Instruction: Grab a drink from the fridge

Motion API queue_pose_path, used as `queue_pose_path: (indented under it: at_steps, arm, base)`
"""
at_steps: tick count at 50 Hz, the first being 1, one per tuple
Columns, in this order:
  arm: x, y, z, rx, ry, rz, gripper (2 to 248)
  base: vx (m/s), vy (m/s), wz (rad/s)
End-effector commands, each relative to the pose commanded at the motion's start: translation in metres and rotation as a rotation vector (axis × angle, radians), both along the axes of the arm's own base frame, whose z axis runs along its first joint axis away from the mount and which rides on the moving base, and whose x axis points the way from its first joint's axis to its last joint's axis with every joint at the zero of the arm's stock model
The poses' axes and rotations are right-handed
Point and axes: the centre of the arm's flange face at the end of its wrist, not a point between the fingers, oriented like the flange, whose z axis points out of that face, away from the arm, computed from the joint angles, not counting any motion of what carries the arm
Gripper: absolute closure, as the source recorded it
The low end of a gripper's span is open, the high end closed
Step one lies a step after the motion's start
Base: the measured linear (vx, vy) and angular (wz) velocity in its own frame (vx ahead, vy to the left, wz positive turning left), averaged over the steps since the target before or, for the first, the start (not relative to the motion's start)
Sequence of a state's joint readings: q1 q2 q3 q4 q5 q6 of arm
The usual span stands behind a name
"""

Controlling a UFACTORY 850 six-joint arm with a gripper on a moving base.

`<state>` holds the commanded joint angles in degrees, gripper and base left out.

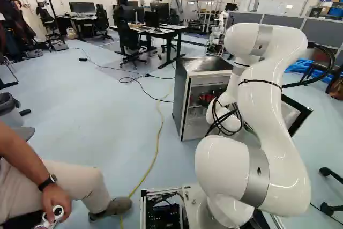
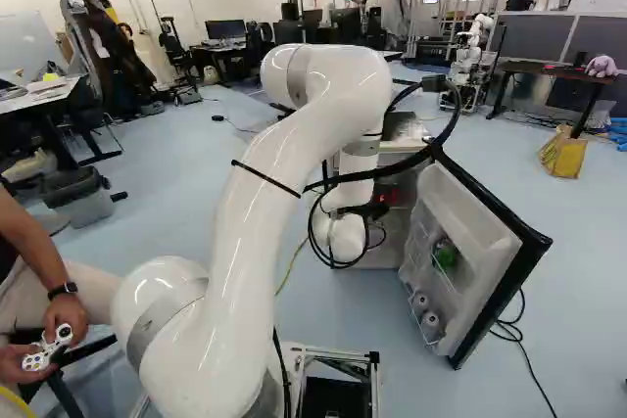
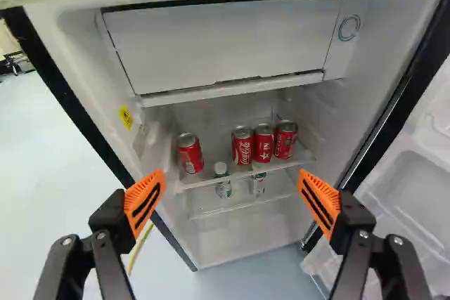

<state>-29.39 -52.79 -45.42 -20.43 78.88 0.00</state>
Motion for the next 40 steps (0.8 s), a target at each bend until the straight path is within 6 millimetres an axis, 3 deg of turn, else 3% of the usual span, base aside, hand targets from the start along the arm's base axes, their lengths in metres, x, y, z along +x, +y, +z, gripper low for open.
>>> queue_pose_path:
  at_steps: [40]
  arm:
    - [0.066,-0.020,-0.034,-0.022,0.087,-0.024,3]
  base:
    - [0.000,0.000,0.000]
